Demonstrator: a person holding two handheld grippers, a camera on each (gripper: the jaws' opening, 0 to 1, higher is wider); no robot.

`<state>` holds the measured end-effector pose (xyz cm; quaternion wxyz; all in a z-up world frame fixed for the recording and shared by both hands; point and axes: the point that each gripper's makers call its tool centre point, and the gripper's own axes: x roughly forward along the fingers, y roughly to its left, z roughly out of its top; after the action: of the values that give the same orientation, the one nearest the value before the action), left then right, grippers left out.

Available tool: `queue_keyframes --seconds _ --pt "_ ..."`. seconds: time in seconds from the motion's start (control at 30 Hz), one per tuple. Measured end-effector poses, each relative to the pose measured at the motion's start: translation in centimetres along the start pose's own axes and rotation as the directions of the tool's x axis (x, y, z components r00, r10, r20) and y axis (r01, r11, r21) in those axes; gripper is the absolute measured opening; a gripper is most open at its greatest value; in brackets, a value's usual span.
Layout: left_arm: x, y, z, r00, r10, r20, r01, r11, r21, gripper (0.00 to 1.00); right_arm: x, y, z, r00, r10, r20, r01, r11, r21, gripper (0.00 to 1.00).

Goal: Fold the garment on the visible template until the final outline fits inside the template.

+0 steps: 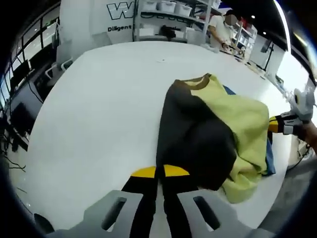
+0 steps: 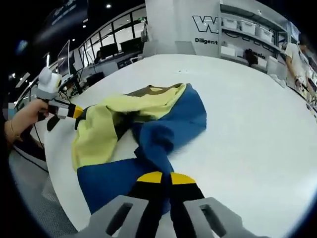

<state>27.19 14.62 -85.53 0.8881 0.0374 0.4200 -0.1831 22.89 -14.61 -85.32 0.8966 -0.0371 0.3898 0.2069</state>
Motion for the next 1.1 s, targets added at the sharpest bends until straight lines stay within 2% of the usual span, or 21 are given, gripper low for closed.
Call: queue_keyframes --seconds 0.23,0.53,0.73,1.1 --pt "0.0 1.5 0.3 1.0 0.017 -0.009 -0.017 1.0 0.011 0.0 -0.8 -2.6 -0.2 0.998 -0.056 -0.006 0.056 0.998 0.029 0.0" --pt "0.6 3.2 0.7 0.999 0.038 -0.031 -0.037 0.999 0.014 0.0 -1.5 -4.8 -0.1 0.995 -0.099 -0.02 0.099 0.995 0.018 0.0" --pt "0.6 3.6 1.0 0.998 0.04 -0.044 -0.038 0.998 0.047 0.0 -1.6 -5.7 -0.1 0.995 -0.092 -0.029 0.093 0.995 0.033 0.0" --pt "1.3 5.1 1.7 0.998 0.025 -0.065 -0.023 0.999 0.034 0.0 -2.1 -7.9 0.1 0.993 -0.116 -0.038 0.117 0.992 0.05 0.0"
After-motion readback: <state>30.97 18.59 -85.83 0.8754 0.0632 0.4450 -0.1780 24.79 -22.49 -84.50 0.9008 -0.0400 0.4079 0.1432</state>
